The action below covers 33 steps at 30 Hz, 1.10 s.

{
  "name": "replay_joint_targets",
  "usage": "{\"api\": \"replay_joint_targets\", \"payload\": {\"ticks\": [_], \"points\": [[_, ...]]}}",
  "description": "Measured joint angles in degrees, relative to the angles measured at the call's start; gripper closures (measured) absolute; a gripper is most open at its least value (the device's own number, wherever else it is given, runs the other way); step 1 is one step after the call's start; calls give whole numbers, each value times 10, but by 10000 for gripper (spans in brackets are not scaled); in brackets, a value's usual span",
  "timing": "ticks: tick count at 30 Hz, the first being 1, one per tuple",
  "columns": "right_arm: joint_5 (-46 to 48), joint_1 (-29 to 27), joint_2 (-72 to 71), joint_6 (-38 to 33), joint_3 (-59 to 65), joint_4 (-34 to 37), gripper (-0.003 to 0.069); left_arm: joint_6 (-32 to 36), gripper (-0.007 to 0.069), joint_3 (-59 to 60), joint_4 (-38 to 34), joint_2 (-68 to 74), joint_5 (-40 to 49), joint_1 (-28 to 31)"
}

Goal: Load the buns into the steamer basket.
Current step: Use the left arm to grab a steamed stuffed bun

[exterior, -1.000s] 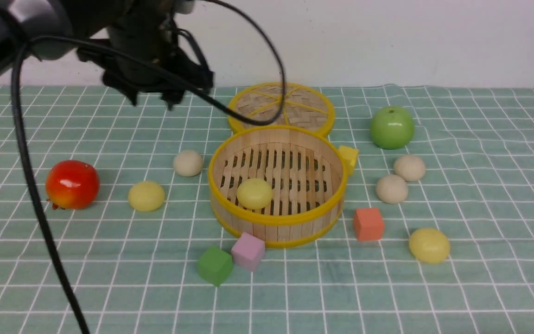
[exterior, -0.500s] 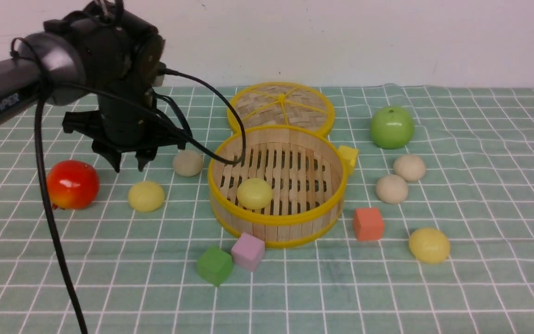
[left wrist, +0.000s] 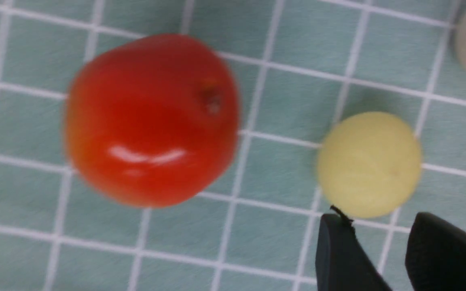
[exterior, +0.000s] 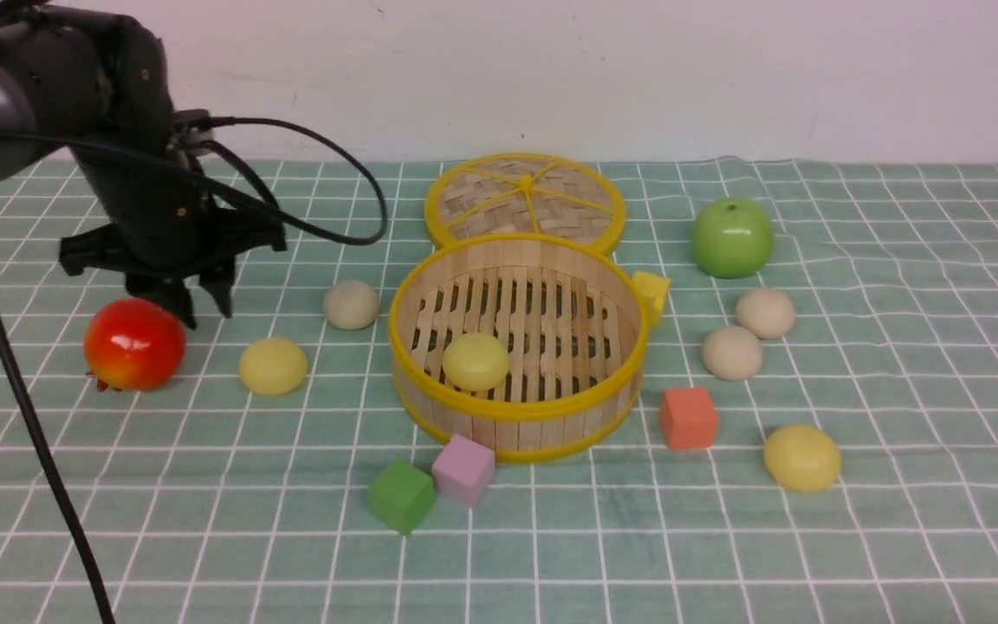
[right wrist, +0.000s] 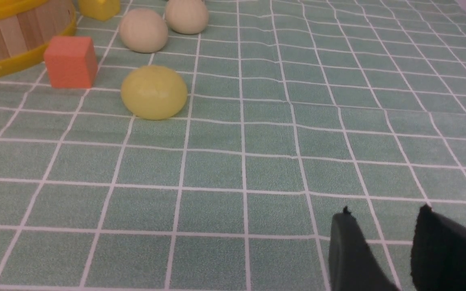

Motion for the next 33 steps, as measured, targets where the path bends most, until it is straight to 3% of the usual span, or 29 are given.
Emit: {"api": "replay_joint_targets", "payload": {"ticks": [21,28,33], "points": [[0,0,0,0,0,0,421,-4,382,0,-37,75,-84,-3],[0,0,0,0,0,0,421,2,383,-1,-37,79,-75,-3],[0,0,0,0,0,0,421,22,383,-39,-32,79,-17,-3]]}}
